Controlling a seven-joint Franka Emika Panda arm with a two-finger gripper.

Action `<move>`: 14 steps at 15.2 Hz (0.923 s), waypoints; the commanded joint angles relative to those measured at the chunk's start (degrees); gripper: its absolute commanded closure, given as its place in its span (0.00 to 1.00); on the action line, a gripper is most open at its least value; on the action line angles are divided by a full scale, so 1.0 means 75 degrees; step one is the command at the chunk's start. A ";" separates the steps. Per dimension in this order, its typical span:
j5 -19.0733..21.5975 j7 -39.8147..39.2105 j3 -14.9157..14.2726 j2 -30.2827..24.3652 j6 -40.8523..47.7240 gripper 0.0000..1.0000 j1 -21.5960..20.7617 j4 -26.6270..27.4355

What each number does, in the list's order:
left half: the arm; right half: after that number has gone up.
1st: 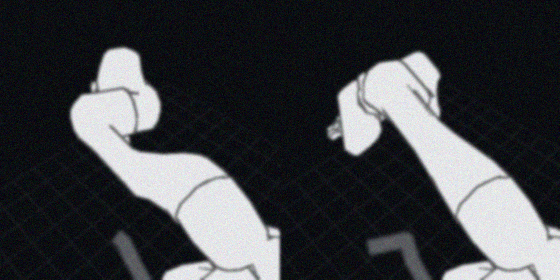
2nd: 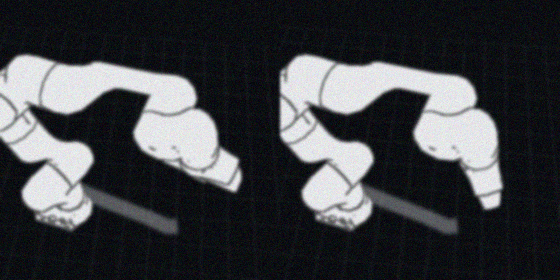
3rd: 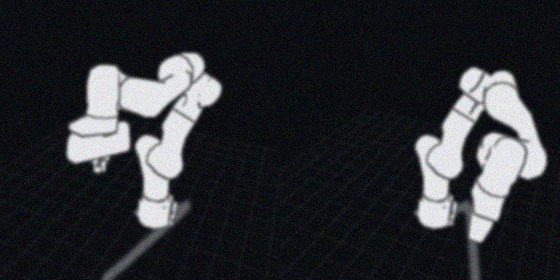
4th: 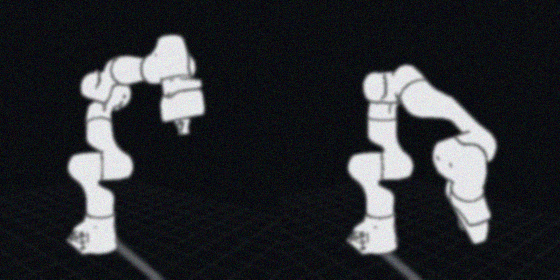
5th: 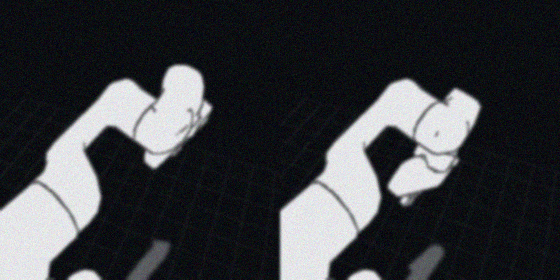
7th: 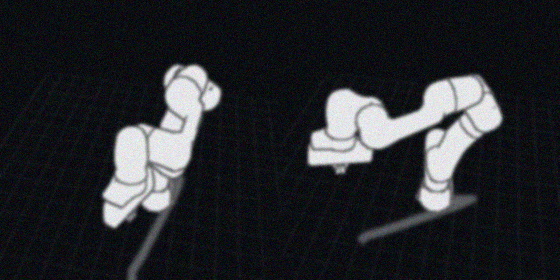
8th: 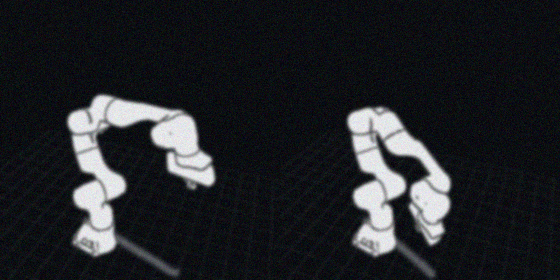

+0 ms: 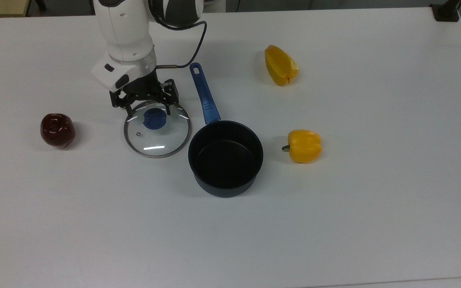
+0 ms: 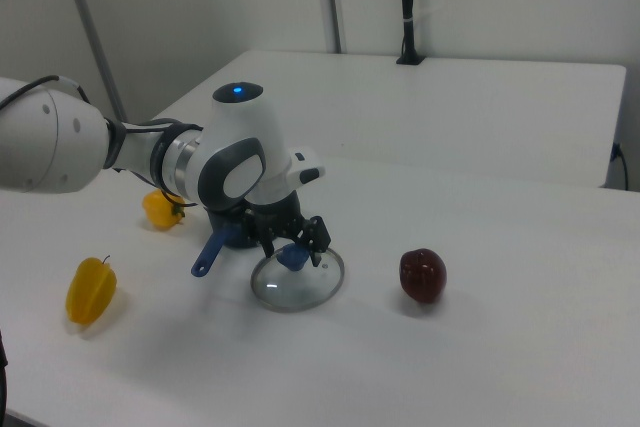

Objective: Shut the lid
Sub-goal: 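Close the gripper on the blue knob of the glass lid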

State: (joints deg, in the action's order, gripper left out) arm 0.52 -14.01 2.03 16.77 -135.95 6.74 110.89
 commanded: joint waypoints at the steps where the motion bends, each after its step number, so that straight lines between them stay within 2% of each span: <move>1: 0.0259 -0.0218 0.0187 -0.0034 -0.0190 0.00 0.0028 0.0121; 3: 0.0259 -0.0218 0.0187 0.0083 -0.0236 0.00 0.0028 0.0028; 4: 0.0259 -0.0218 0.0187 0.0107 -0.0306 0.06 0.0028 -0.0007; 6: 0.0259 -0.0218 0.0187 0.0131 -0.0517 0.08 0.0039 0.0004; 11: 0.0259 -0.0218 0.0187 0.0248 -0.0717 0.31 0.0039 -0.0043; 14: 0.0248 -0.0242 0.0175 0.0143 -0.0565 0.32 0.0039 -0.0020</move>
State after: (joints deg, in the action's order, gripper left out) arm 1.31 -14.21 3.16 18.41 -140.27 6.74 110.72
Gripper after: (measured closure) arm 0.326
